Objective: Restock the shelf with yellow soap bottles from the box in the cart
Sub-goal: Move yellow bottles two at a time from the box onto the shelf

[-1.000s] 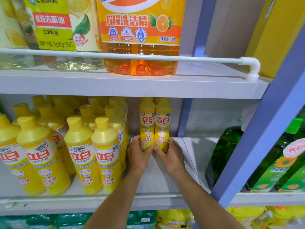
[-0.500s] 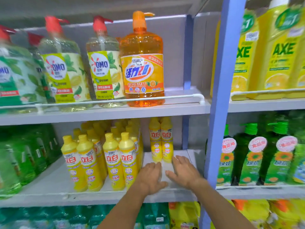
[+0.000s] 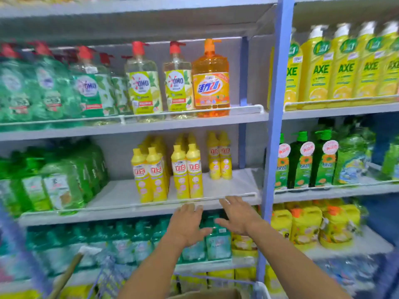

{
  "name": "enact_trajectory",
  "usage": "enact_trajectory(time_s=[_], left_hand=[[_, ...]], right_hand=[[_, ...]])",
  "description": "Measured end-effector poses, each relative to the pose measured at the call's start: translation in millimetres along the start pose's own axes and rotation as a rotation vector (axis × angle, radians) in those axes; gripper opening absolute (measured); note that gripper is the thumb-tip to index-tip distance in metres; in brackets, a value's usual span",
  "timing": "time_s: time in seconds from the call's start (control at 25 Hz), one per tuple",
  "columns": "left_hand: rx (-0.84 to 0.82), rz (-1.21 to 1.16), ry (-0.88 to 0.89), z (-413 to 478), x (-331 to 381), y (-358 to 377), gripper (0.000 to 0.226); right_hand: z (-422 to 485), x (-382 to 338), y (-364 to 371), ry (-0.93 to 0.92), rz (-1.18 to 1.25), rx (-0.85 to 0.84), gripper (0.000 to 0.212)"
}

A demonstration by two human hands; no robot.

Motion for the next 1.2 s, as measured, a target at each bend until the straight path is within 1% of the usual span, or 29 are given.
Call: enact_trajectory(time_s=[0.08, 0.16, 0.2, 0.32, 0.52, 0.64, 0.76, 0.92, 1.04, 1.2], left_hand=[[-0.024, -0.001, -0.052, -45, -25, 18, 0.080], [-0.087, -0.055, -0.139, -97, -50, 45, 0.078], [-0.104, -0.061, -0.156, -111, -56, 53, 0.077], [-0.189, -0.138, -0.246, -177, -78, 96, 0.077], [-0.388, -0.221, -0.328, -252, -83, 198, 0.081], [-0.532, -0.310, -0.357, -278, -76, 259, 0.074], [-0.619, -0.369, -0.371, -285, -70, 305, 0.071], [-0.703, -0.420, -0.382, -256, -70, 352, 0.068], [-0.734, -0.437, -0.369, -223, -70, 388, 0.075], [-0.759, -0.477, -0.339, -193, -69, 447, 0.083]], right_hand=[[-24, -49, 20, -0.044, -0.015, -0.026, 0.083], [-47, -95, 48, -0.069, -0.004, -0.094, 0.082], [-53, -107, 56, -0.071, 0.000, -0.101, 0.081], [-81, -153, 105, -0.096, 0.030, -0.207, 0.080], [-127, -178, 202, -0.068, 0.069, -0.362, 0.076], [-145, -179, 259, -0.040, 0.090, -0.506, 0.076], [-147, -169, 311, -0.007, 0.113, -0.613, 0.075], [-126, -154, 370, 0.016, 0.135, -0.702, 0.069], [-109, -137, 415, 0.061, 0.175, -0.747, 0.067], [-98, -123, 490, 0.152, 0.250, -0.833, 0.074]])
Point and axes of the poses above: each hand's wrist, its own z-axis towards the middle knuckle, its own y-axis out of the palm, x = y × z, the point moved 6 cm from there along z, towards the middle knuckle, and after that the axes turned 1 degree about y, right-handed, at the moved point
